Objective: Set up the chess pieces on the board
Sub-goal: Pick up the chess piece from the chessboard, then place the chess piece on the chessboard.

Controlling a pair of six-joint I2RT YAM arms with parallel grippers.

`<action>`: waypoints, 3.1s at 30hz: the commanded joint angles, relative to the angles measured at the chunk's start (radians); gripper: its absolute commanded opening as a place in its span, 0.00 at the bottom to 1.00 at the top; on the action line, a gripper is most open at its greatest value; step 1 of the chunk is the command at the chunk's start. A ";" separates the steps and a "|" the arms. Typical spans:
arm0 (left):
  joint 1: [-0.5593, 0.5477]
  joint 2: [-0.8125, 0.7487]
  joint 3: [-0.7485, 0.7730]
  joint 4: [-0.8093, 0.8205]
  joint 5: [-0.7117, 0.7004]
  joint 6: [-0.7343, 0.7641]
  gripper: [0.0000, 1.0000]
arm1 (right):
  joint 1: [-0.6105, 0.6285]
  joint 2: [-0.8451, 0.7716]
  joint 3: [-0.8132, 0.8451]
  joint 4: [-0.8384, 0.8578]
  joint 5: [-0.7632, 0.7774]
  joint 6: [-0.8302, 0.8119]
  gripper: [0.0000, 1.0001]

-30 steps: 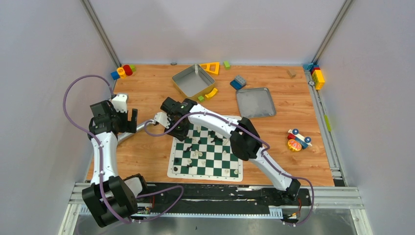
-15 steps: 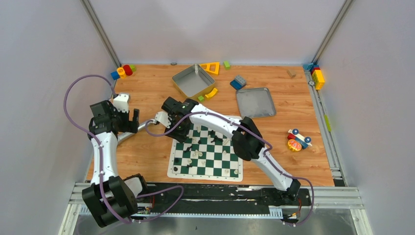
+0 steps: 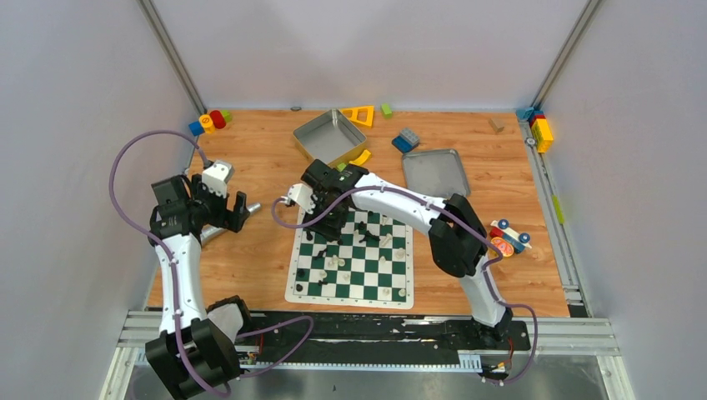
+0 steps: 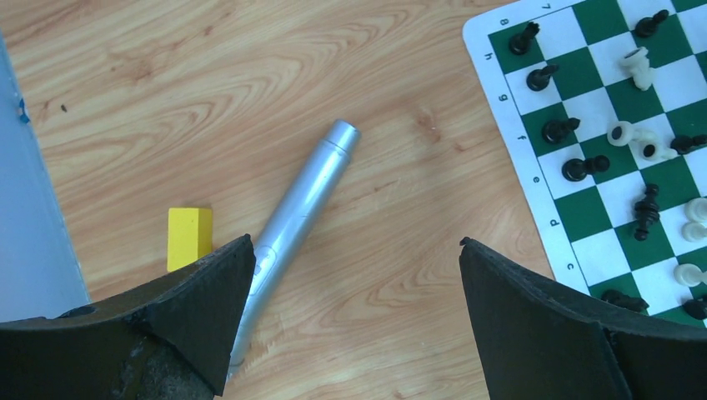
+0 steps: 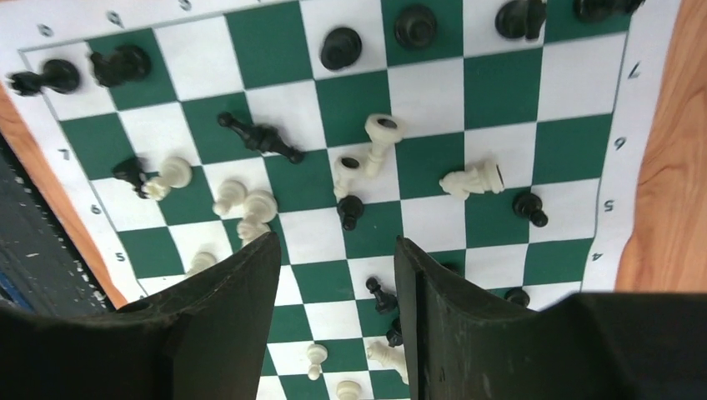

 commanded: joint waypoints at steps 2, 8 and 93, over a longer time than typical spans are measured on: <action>0.008 -0.026 0.001 -0.018 0.073 0.030 1.00 | -0.040 -0.023 -0.073 0.043 0.019 0.024 0.53; 0.008 -0.022 -0.003 -0.018 0.078 0.021 1.00 | -0.057 0.013 -0.096 0.069 0.002 0.026 0.50; 0.008 -0.027 -0.051 0.000 0.053 0.045 1.00 | -0.088 0.388 0.450 -0.046 0.042 -0.072 0.09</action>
